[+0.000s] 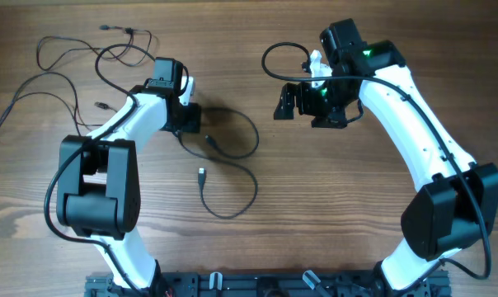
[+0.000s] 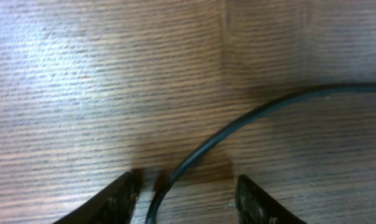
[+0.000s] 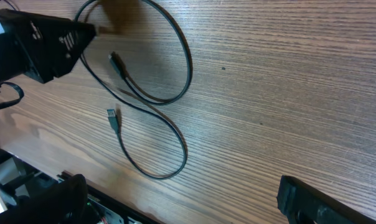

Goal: Untangle cables

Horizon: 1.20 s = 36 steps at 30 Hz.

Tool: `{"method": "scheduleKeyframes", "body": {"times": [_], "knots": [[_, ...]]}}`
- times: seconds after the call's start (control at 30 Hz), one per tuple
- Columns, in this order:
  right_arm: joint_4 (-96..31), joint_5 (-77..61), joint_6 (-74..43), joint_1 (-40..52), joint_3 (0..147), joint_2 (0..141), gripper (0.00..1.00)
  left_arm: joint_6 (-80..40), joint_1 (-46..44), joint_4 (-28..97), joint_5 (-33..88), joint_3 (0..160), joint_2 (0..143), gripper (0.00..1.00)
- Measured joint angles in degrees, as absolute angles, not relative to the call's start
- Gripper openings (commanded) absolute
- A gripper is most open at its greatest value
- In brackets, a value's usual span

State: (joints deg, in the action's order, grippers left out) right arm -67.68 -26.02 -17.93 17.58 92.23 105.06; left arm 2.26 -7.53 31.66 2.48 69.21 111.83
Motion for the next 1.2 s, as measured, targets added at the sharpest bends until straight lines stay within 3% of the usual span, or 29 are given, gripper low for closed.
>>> {"method": "scheduleKeyframes", "body": {"times": [0.03, 0.3, 0.6, 0.9, 1.2], "knots": [[-67.7, -26.0, -17.9, 17.6, 92.2, 105.1, 1.00, 2.5, -7.5, 31.7, 2.5, 69.2, 111.9, 0.04], [-68.2, -26.0, -17.9, 17.6, 92.2, 105.1, 1.00, -3.3, -7.5, 33.5, 2.7, 69.4, 110.7, 0.04], [-68.3, -26.0, -17.9, 17.6, 92.2, 105.1, 1.00, -20.4, -7.4, 31.6, 7.6, 73.1, 75.0, 0.04], [-68.3, -26.0, -17.9, 17.6, 92.2, 105.1, 1.00, -29.4, -7.0, 19.3, 10.0, 73.1, 52.7, 0.04], [-68.3, -26.0, -17.9, 17.6, 92.2, 105.1, 1.00, -43.6, -5.2, 15.0, 5.0, 73.2, 51.3, 0.04]]}}
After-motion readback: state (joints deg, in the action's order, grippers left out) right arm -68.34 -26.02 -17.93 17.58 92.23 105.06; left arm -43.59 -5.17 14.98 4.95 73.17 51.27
